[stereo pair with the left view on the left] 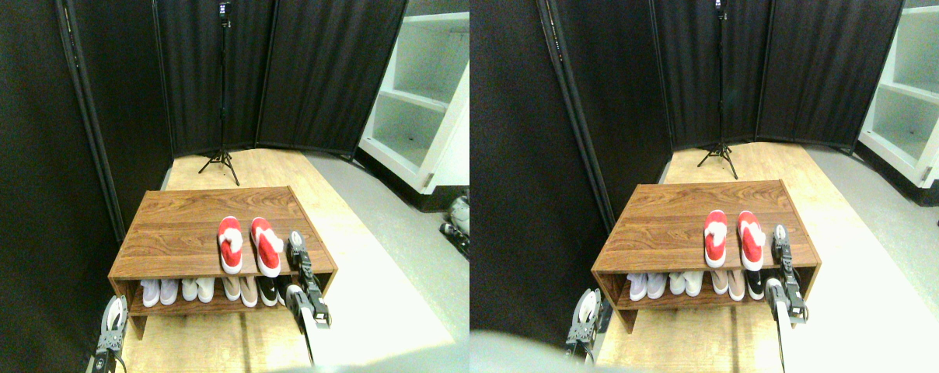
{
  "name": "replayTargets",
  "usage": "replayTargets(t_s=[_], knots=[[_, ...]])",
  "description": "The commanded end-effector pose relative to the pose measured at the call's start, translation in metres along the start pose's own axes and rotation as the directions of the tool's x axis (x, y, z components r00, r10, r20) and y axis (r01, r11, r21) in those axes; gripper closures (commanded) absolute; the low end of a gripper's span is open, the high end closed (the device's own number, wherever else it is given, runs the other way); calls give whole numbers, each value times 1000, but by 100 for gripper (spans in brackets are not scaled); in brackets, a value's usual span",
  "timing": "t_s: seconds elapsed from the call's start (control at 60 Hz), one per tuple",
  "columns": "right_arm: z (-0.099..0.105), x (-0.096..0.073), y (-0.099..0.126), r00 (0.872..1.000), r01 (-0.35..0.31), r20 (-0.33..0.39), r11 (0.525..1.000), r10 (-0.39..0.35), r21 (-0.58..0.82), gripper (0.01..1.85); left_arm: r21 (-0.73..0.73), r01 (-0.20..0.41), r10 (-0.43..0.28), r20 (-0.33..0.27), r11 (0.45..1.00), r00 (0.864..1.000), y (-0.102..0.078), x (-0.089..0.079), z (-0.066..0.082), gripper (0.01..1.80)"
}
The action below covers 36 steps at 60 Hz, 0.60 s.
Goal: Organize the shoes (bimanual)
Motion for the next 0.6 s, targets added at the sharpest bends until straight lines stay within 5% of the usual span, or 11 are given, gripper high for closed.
replayTargets(t_s=[0.017, 0.6], knots=[[-11, 4, -2, 999, -3, -35, 1000, 2, -26, 185, 21, 39, -40, 29, 999, 999, -4, -2, 3, 180], [-62, 14, 0, 990, 57, -134, 997, -50, 56, 185, 41, 51, -54, 89, 998, 995, -3, -14, 11, 180]])
